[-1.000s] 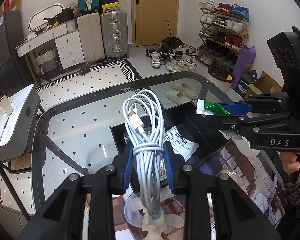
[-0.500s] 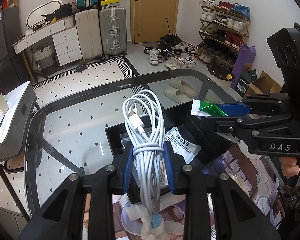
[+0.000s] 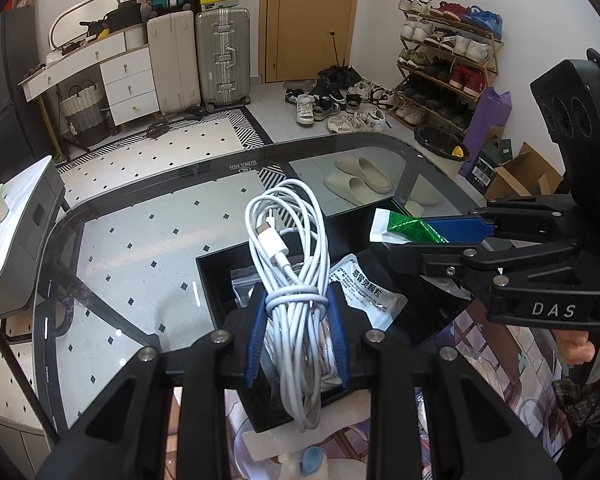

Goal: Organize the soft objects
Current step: 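Lower both items into the box and open both grippers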

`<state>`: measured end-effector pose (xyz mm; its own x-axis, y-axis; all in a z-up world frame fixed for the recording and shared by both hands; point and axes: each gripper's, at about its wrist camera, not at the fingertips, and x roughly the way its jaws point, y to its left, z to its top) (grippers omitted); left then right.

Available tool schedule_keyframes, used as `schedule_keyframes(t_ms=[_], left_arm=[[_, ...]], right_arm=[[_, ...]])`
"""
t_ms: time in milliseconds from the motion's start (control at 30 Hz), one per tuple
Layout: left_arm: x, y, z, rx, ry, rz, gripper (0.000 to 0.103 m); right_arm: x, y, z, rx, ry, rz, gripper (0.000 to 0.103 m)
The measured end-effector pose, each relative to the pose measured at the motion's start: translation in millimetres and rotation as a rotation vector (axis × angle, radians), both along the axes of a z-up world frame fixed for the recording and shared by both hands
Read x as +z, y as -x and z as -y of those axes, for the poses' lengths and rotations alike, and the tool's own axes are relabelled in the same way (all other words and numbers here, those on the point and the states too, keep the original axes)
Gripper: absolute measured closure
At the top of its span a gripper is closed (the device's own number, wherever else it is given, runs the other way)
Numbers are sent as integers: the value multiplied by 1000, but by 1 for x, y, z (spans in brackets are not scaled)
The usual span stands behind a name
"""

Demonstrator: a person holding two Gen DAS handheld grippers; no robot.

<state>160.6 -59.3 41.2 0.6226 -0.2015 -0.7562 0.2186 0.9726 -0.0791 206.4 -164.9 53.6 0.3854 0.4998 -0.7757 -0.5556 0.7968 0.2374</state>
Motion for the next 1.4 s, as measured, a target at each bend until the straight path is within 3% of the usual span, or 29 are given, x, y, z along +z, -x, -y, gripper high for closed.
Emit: schedule_keyframes(t_ms=[767,833,900,1000,1233,1300,1400], left_arm=[[-15,-6,1,-18,4,-10,74],[-13,-5,3,-25,-1,-8,72],[-11,-3,4,-28,-2,-6,60],[-8,0,4,-28,-6,-2,53],[-2,8,2,-21,-32,-9,45],[-1,12,0,-16,-39,-9,33],[3,20,-5,-4,-25,3,24]], right_arm=[[-17,-5,-8,19,-11,-34,70],[-15,-5,-8,19,-16,-33,68],[-14,-3,-6,20,-17,-31,66],[-12,-1,-3,18,-17,-32,62],[-5,3,1,10,-26,-34,52],[-3,6,2,3,-24,-31,49],[1,10,4,-4,-26,-22,41]])
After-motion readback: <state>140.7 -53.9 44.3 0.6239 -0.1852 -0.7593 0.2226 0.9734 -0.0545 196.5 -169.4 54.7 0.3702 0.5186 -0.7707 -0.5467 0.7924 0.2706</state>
